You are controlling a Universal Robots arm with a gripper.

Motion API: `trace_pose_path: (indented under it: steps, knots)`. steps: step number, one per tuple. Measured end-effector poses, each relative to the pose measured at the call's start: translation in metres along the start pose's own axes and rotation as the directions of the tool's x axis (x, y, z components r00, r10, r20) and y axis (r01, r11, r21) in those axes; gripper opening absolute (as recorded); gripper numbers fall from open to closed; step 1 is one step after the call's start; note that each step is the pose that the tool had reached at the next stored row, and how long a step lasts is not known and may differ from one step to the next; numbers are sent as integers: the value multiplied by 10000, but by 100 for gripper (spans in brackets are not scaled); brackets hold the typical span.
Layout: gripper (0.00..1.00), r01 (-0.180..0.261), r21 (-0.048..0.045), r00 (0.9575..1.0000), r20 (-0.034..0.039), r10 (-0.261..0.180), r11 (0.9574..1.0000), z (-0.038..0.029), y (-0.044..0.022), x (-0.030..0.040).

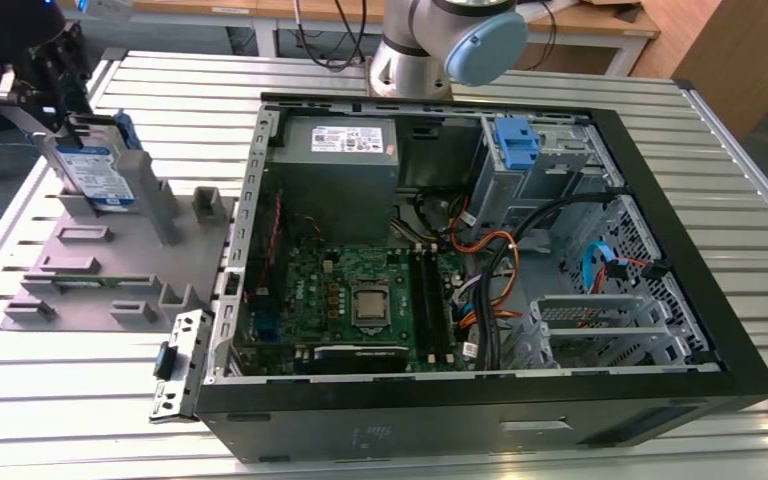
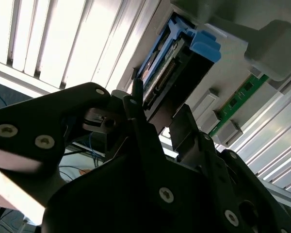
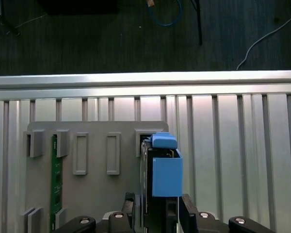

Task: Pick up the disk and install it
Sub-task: 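Pick up the disk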

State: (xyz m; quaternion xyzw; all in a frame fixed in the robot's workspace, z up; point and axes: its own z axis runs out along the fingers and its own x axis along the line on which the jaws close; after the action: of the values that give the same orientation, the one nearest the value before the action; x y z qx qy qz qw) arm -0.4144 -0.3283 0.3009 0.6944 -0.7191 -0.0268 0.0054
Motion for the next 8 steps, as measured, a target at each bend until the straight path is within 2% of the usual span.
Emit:
trace_pose_path:
  steps: [2, 8]
  knots:
    - [48, 202, -5, 9998, -8, -202, 9998, 0, 0, 0]
    - [48, 217, -8, 9998, -11, -217, 9998, -14, 0, -1]
